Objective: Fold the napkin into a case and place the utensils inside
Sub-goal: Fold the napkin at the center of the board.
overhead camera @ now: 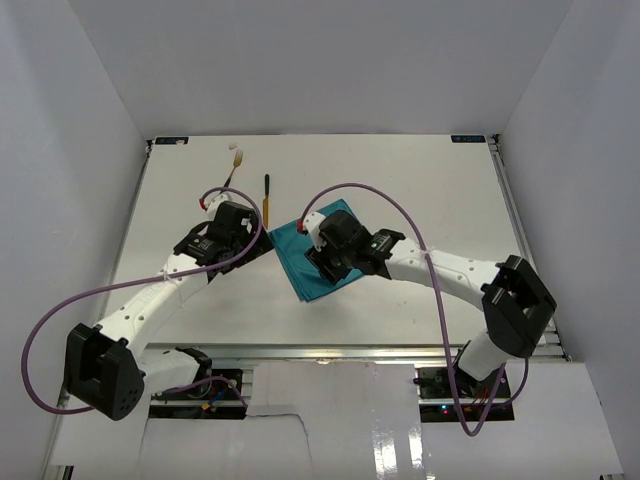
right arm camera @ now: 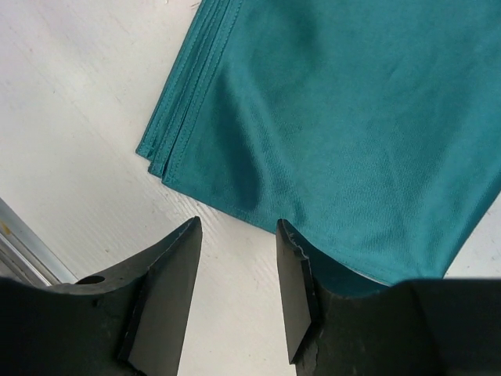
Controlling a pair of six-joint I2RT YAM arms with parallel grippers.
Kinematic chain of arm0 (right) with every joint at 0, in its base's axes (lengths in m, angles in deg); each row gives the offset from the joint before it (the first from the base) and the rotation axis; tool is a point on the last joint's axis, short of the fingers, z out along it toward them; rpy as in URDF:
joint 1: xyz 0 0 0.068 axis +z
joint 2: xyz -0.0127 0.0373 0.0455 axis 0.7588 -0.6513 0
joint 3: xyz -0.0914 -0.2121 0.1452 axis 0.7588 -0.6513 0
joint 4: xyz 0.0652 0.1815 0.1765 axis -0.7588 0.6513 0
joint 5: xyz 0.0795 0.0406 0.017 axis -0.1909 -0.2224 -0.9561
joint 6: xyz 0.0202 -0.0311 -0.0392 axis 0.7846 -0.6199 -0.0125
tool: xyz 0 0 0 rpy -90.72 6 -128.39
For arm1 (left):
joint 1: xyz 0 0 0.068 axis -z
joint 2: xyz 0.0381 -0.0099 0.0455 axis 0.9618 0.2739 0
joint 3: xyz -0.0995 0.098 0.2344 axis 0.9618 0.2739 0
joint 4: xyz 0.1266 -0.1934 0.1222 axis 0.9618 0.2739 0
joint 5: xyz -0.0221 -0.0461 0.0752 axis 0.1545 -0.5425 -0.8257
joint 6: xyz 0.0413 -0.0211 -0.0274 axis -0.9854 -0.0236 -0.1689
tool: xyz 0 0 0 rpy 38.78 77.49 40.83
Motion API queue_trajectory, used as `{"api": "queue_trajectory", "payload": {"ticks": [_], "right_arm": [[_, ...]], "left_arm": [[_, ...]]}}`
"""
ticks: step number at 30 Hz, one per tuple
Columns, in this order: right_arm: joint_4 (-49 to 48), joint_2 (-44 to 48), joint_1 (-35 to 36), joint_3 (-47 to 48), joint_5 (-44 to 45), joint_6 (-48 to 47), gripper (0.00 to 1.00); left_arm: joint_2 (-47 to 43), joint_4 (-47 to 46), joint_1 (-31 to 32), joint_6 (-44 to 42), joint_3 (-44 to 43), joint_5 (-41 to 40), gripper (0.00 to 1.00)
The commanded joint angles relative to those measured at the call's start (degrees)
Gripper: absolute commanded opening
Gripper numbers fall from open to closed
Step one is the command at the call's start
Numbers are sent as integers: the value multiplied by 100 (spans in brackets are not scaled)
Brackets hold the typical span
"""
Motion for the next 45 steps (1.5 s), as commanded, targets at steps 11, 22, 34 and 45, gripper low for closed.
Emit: {"api": "queue_trajectory", "payload": {"ticks": [11,22,34,45], "right_arm": [[117,-1317,688,703,-270,-661,50],[188,-1819,706,809,143,-644,46],[153,-1978,706,765,143,-494,34],[144,-1899,697,502,29,-284,36]], "left_arm": [[-25,76,-31,127,207,20,98],[107,93,-31,144,189,-59,98],[195,111,-31,206,84,-209,98],[459,85,-40,391,-39,-349,98]]}}
